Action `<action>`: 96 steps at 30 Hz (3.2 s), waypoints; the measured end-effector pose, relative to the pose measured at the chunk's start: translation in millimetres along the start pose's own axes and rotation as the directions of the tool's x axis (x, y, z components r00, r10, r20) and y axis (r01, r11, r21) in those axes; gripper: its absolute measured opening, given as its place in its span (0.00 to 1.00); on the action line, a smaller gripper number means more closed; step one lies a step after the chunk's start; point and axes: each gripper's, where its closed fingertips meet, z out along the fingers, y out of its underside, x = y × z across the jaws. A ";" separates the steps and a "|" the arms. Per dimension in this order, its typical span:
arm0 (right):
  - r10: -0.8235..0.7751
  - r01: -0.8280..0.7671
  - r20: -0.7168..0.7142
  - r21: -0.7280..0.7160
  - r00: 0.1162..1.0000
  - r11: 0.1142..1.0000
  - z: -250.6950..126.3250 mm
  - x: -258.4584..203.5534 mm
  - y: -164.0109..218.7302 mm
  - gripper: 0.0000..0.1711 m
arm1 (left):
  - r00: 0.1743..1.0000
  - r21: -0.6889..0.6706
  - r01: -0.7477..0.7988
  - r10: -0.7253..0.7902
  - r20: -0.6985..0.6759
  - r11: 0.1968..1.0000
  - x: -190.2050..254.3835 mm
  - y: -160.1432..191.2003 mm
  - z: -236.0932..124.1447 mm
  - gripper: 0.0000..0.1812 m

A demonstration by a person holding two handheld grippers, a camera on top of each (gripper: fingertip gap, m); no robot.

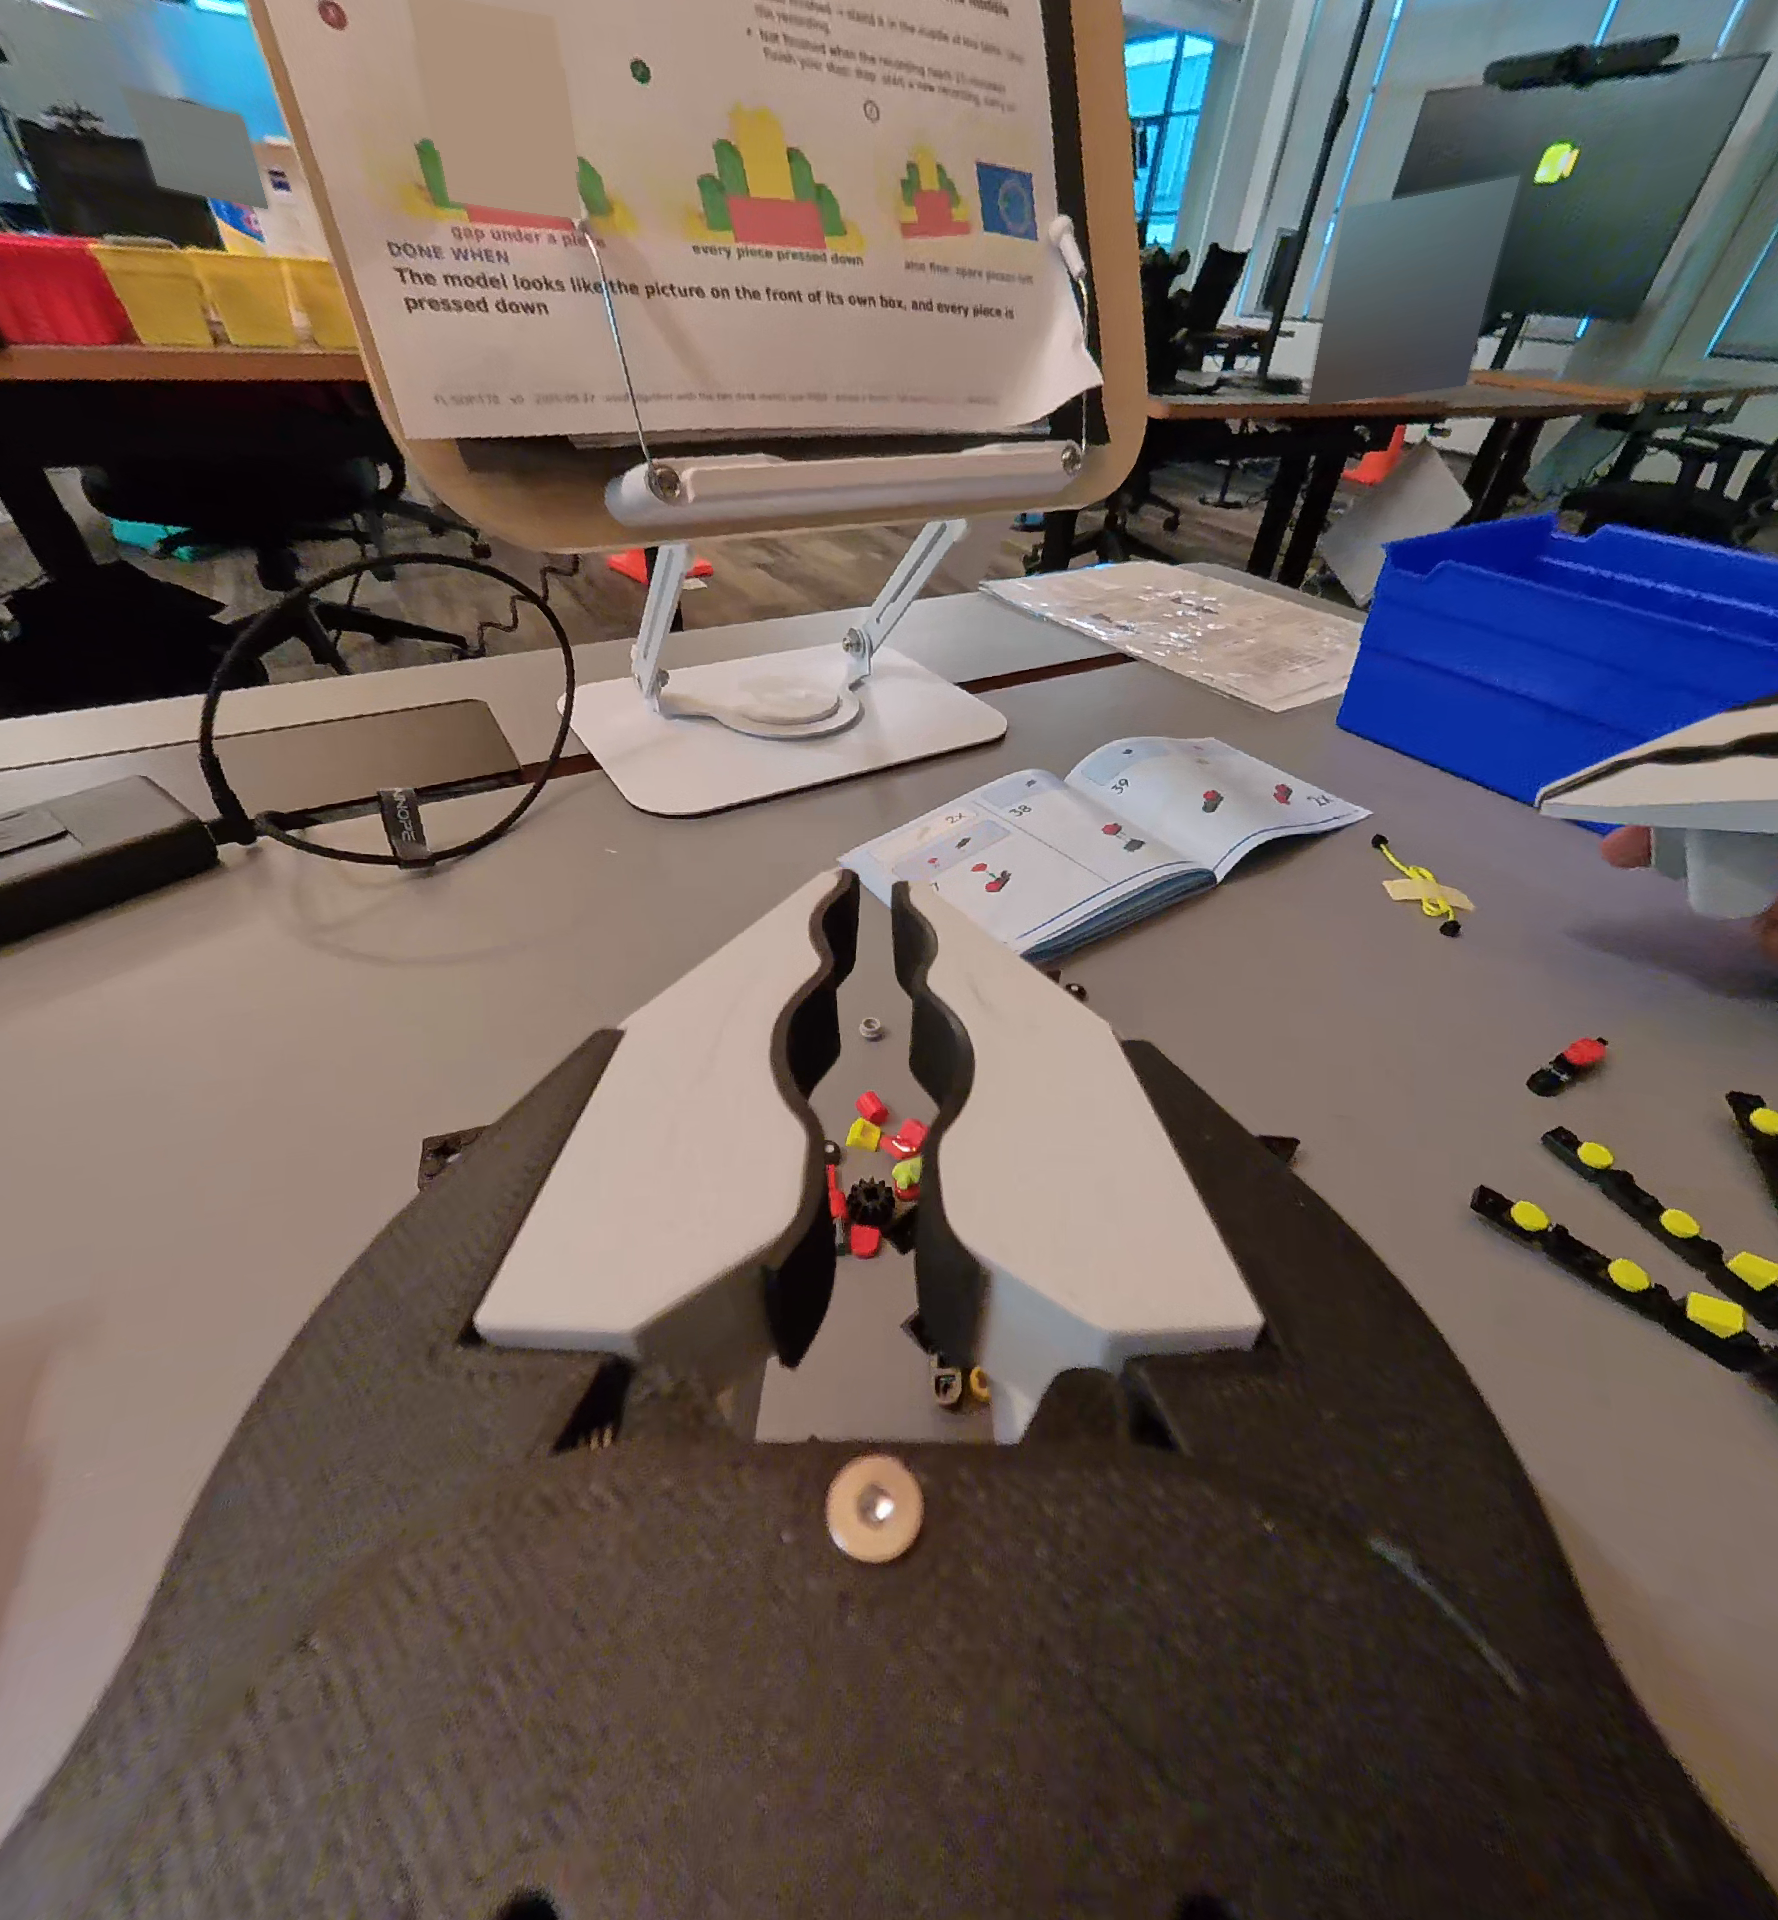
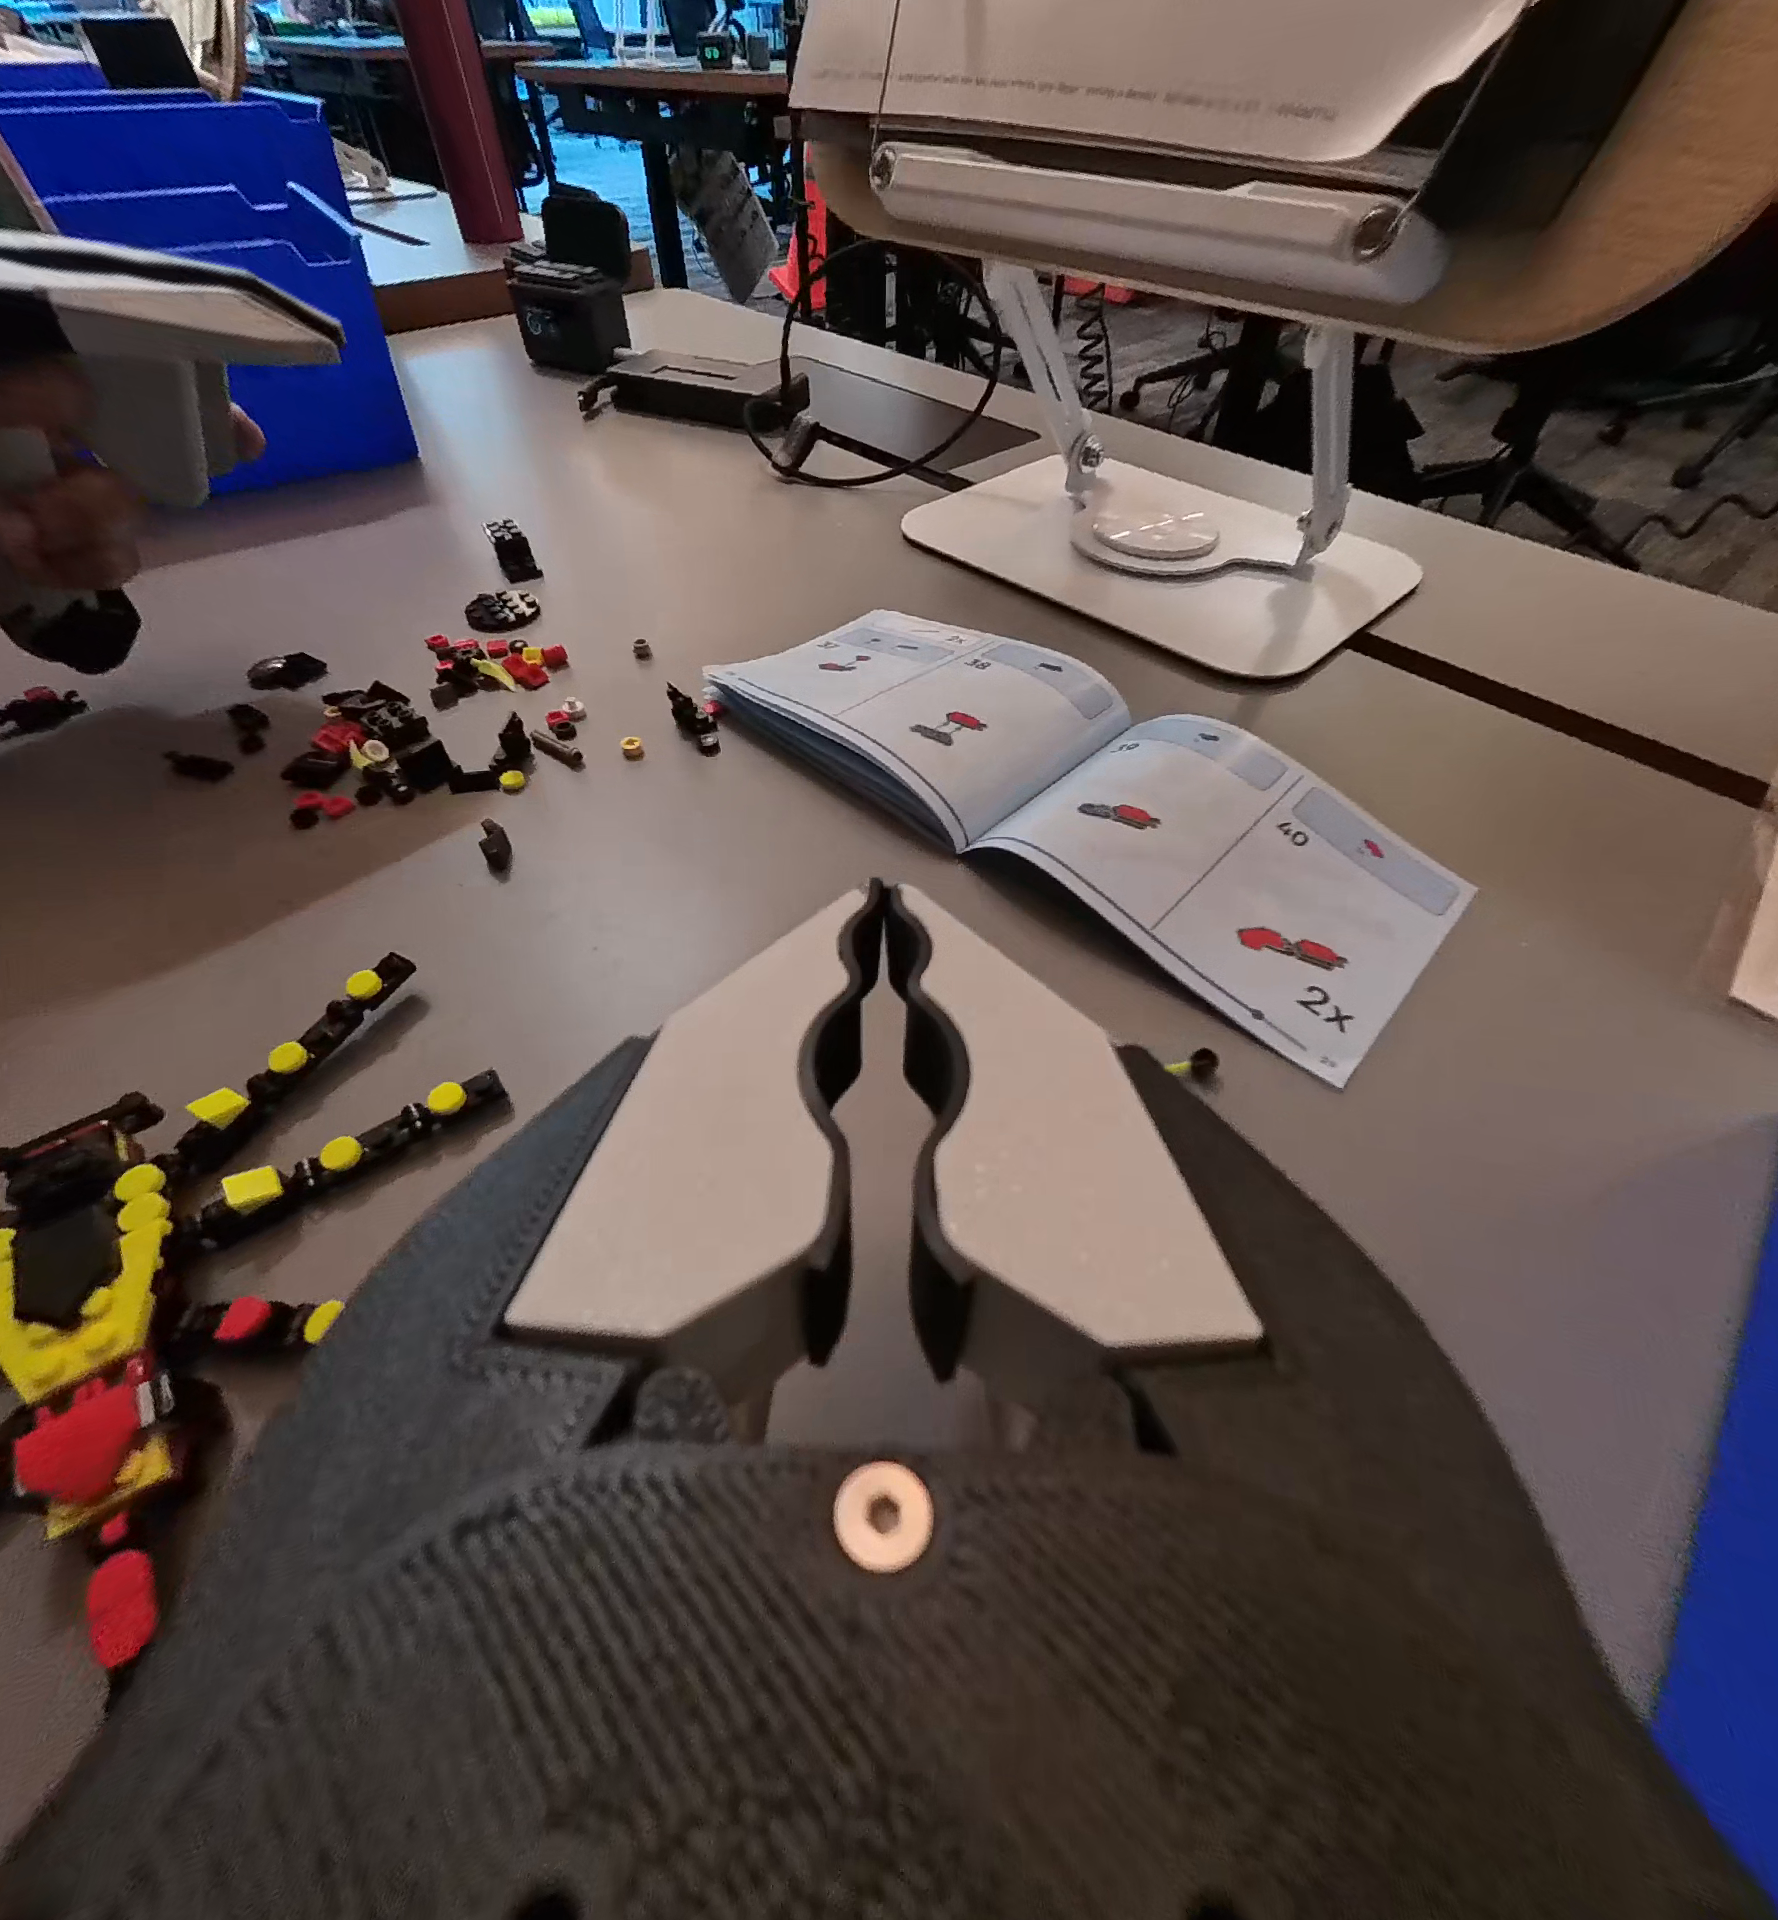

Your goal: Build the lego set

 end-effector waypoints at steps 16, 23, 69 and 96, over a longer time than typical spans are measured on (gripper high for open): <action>-0.005 0.005 -0.003 -0.023 1.000 1.000 0.7 -3.1 3.6 0.00 | 0.978 0.171 0.084 -0.114 0.177 0.982 -49.9 -31.9 -33.1 0.00; -0.016 0.016 -0.001 -0.043 1.000 0.999 2.8 -4.9 6.3 0.00 | 0.982 0.147 0.044 -0.070 0.177 0.988 -44.5 -28.3 -29.1 0.00; -0.026 0.030 0.021 -0.186 0.999 0.982 33.9 -0.5 20.7 0.00 | 0.976 0.187 0.056 -0.093 0.197 0.981 -39.8 -26.8 -58.9 0.00; -0.023 0.028 0.033 -0.161 0.999 0.987 34.1 -10.1 16.5 0.00 | 0.995 0.060 0.067 -0.071 0.063 0.996 -15.4 -2.7 -39.9 0.00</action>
